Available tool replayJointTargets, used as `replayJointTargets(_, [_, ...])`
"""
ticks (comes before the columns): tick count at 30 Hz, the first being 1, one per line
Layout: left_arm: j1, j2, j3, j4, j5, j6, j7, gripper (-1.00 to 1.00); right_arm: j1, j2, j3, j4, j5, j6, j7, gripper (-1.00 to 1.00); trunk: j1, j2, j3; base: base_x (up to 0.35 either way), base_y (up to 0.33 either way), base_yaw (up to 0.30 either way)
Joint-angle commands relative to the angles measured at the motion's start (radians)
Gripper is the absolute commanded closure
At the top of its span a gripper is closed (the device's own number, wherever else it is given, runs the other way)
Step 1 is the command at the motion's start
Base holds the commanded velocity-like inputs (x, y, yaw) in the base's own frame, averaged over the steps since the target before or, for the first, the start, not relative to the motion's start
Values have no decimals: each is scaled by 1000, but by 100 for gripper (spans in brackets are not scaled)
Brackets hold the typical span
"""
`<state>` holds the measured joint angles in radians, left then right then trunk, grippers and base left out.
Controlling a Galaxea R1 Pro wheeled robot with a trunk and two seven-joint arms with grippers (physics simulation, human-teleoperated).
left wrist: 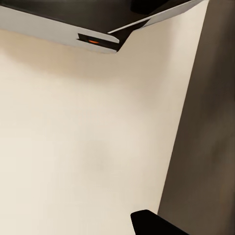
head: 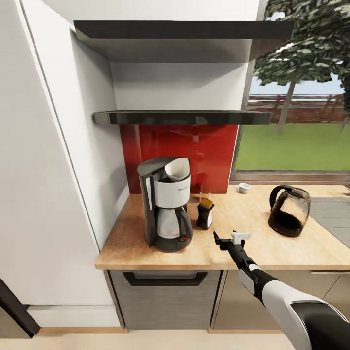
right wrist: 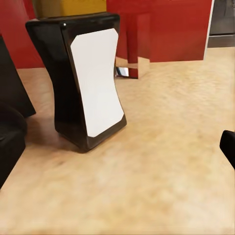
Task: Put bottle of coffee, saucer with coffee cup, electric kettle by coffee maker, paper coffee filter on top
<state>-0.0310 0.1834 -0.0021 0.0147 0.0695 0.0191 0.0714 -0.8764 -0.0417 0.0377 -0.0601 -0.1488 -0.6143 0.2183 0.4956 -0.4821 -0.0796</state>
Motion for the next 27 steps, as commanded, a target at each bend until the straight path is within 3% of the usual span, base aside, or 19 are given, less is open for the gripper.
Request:
replayJointTargets(1, [-1, 0, -1, 1, 7, 1, 2, -100, -1, 0, 4, 1, -11, -2, 7, -100, 0, -2, -2, -19, -3, 0])
replayJointTargets(21, [-15, -2, 1, -20, 4, -16, 1, -100, -1, 1, 4, 2, -11, -5, 7, -100, 0, -2, -2, -214, 0, 0])
replayJointTargets(27, [-17, -2, 0, -21, 5, -19, 1, -100, 2, -3, 3, 10, -15, -76, 6, -100, 0, -2, -2, -36, 0, 0])
